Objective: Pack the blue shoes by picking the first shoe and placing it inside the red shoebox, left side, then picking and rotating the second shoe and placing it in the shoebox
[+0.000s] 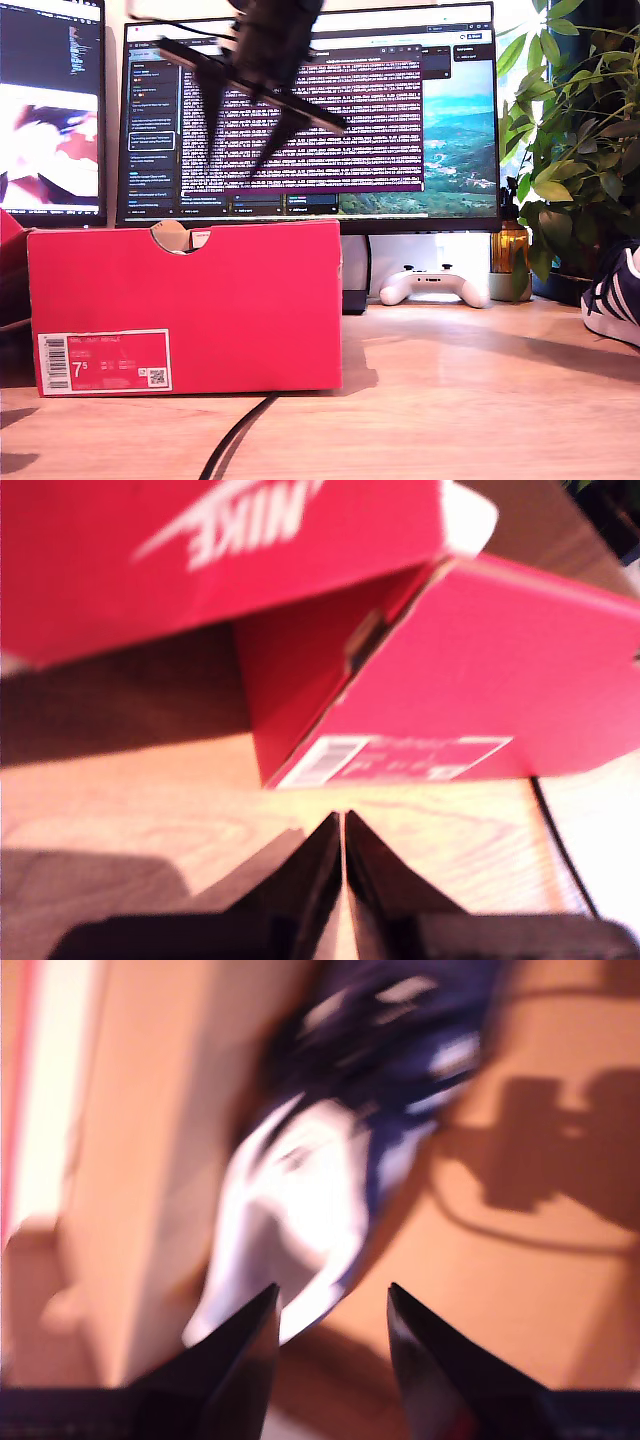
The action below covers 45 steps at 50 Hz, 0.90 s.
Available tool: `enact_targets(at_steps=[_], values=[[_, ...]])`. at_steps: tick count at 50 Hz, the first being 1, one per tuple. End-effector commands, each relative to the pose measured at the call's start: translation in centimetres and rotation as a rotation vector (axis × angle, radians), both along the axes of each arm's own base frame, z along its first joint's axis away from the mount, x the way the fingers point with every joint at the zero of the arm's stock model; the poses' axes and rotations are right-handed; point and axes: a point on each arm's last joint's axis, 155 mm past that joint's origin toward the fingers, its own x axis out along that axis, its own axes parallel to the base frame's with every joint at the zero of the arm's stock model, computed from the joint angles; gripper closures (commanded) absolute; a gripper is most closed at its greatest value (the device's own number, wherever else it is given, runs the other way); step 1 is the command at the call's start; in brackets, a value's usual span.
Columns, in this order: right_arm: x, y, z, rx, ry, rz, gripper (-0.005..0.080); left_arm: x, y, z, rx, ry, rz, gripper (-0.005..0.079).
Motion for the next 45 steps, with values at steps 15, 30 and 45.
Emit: enact_targets(at_steps=[15,30,45], values=[[4.4,-7.1,5.8,-0.027,-0.166,-0.265,0.0448,-1.2,0.3,-2.0,0.022,0.061,-0.005,0.0764],[5.1,-11.6,11.1,0.011,-0.262,-0.424,0.0448,-1.2,0.3,-2.0,0.022,0.061,-0.005,0.0764],[5.8,-13.5,11.4,-0.001,-0.273,-0.509,0.0448,-1.2,0.3,-2.0,0.022,0.061,-0.005,0.0764]])
